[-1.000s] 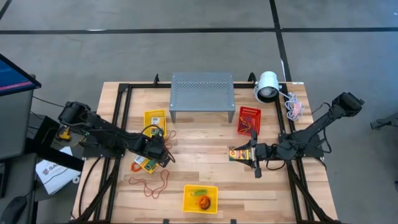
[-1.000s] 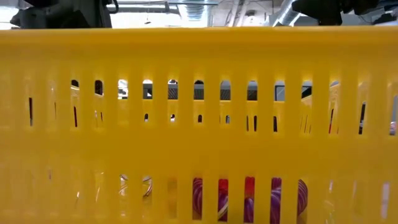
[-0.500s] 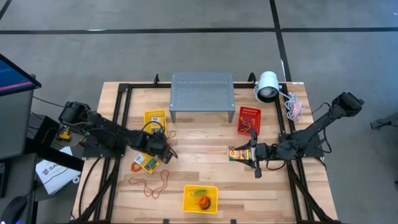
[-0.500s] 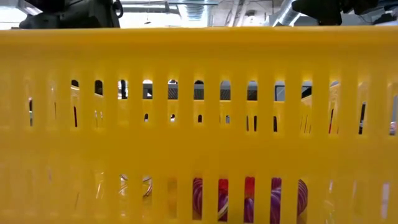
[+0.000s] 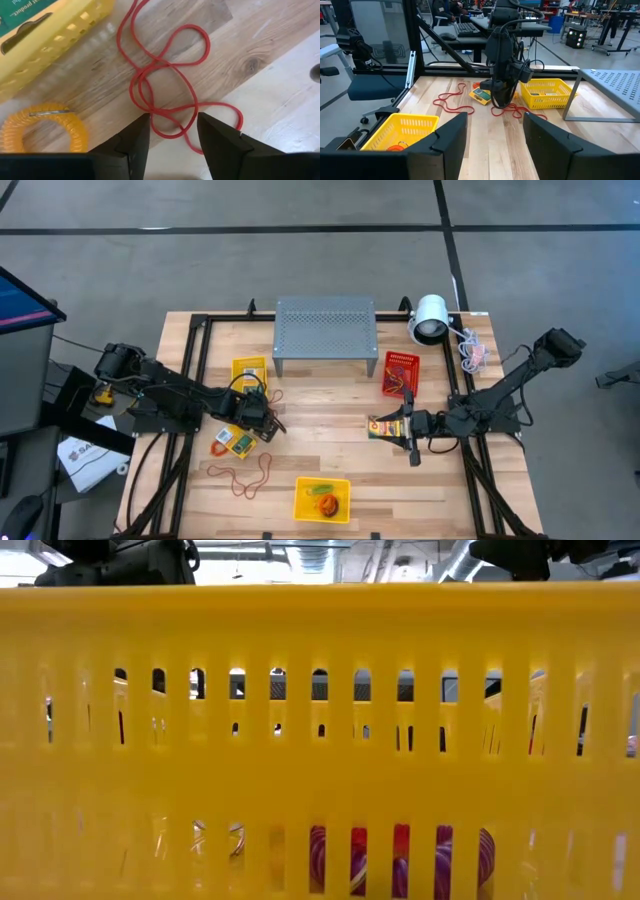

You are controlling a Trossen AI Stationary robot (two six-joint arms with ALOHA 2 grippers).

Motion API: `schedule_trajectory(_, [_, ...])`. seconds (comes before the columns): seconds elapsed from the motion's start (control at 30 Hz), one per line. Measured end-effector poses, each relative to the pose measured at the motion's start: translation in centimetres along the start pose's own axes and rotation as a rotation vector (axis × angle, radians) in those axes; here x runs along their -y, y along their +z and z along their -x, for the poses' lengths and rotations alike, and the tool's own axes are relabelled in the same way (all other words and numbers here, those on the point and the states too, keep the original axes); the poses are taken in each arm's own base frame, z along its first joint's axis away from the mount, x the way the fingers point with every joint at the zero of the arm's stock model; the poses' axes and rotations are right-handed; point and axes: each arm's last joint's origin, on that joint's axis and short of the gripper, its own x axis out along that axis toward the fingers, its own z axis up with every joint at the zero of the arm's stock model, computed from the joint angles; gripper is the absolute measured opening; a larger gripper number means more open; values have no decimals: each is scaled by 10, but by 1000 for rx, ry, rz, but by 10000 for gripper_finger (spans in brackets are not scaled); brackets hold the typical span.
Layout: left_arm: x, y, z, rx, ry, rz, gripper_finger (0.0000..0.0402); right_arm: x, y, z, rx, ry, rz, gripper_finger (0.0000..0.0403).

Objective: Pick & Place Office Desk Supplies
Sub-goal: Put the red rubber band into the red bin

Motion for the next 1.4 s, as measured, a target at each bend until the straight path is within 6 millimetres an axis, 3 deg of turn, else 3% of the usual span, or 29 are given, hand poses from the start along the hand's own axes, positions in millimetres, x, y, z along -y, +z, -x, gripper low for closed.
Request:
schedule_trajectory(0.17, [0,-1,0,-18,-7,-23,121,0,0,0,0,0,0,188])
schedule_trajectory(0.5, [0,-2,0,-55,-19,-61,8,0,0,0,0,0,-1,188])
schedule_trajectory(0.83, [3,-2,1,-101,-57,-106,1,0,0,0,2,0,-2,188])
schedule_trajectory(1.17, [8,8,29,12,-155,-132,1,0,0,0,3,6,-3,188])
schedule_trajectory(1.4, [8,8,31,20,-163,-130,0,-1,0,0,1,26,-3,188])
